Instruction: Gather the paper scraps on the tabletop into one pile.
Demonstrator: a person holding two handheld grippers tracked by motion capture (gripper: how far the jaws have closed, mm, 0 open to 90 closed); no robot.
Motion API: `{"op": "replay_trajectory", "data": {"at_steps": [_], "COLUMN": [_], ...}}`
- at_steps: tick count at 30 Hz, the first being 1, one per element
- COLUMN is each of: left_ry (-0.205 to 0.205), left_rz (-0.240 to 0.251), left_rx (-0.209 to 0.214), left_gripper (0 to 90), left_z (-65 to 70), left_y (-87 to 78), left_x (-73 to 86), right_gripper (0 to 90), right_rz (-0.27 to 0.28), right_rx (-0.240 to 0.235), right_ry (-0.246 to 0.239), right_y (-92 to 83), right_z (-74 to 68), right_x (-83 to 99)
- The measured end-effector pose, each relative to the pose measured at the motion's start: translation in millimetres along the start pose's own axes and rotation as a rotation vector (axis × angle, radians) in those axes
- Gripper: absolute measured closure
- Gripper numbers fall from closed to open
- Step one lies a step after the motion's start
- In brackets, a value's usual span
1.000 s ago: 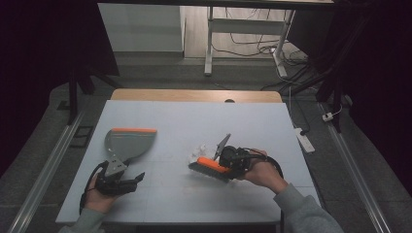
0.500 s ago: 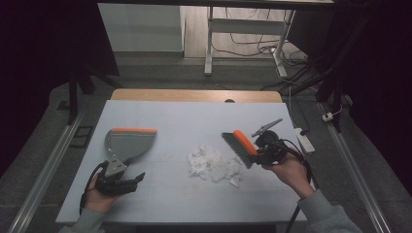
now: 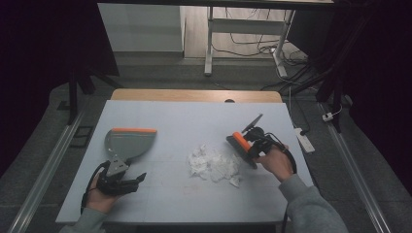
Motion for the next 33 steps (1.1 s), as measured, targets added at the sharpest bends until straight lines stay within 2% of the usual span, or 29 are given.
{"op": "replay_trajectory", "data": {"at_steps": [3,6,7,8,9,12,16,18,21,24,25,27,31,33], "left_ry": [0.003,-0.002,-0.003,-0.003,-0.003,-0.001,0.004,0.008,0.012,0.017,0.018,0.021,0.025,0.025], "left_rz": [0.002,0.005,0.005,0.003,0.004,0.006,0.004,0.002,0.002,0.005,0.007,0.007,0.007,0.009], "left_rx": [0.0,0.0,0.0,-0.001,0.0,0.001,0.007,0.01,0.014,0.016,0.017,0.019,0.019,0.018], "left_gripper": [30.1,30.1,30.1,30.1,30.1,30.1,30.1,30.1,30.1,30.1,30.1,30.2,30.2,30.2], "left_z": [1.0,0.3,0.1,0.0,-0.1,-0.4,-0.5,-0.1,0.5,0.9,1.0,1.5,3.4,3.9], "left_y": [-0.4,-0.8,-0.8,-1.0,-1.2,-1.4,0.2,1.1,1.4,0.5,0.4,0.8,0.4,-0.5], "left_x": [-0.2,0.1,0.3,0.6,0.8,0.7,0.1,0.0,0.0,0.0,-0.1,-0.4,-1.0,-0.8], "right_gripper": [70.4,70.3,70.3,70.3,70.3,70.3,70.3,70.3,70.2,70.3,70.2,70.3,70.3,70.3], "right_rz": [0.004,0.065,0.084,0.103,0.122,0.19,0.244,0.239,0.198,0.137,0.108,0.079,0.067,0.094], "right_rx": [0.004,-0.093,-0.112,-0.107,-0.096,-0.113,-0.107,-0.1,-0.098,-0.111,-0.128,-0.149,-0.165,-0.191], "right_ry": [-0.039,-0.04,-0.045,-0.051,-0.053,-0.033,0.009,0.016,0.034,0.063,0.067,0.062,0.07,0.084], "right_y": [1.5,-2.5,-4.3,-6.2,-8.5,-19.0,-35.7,-40.9,-41.4,-32.7,-28.6,-22.1,-14.2,-11.5], "right_z": [-17.5,-30.6,-34.2,-36.4,-37.2,-32.2,-18.0,-13.2,-9.3,-9.9,-11.2,-15.9,-28.8,-34.4], "right_x": [-15.0,-24.5,-26.5,-27.7,-28.0,-23.6,-5.1,7.8,28.7,51.0,58.1,69.0,73.4,68.2]}}
Point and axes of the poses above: each handheld gripper's, and its own axes: y roughly forward along the jaws, x roughly out of its underside, z roughly to its right, the point moved 4 cm from there along y, roughly forward along the jaws, and after that the axes turned 7 degrees about -z, right-handed, at the moved point
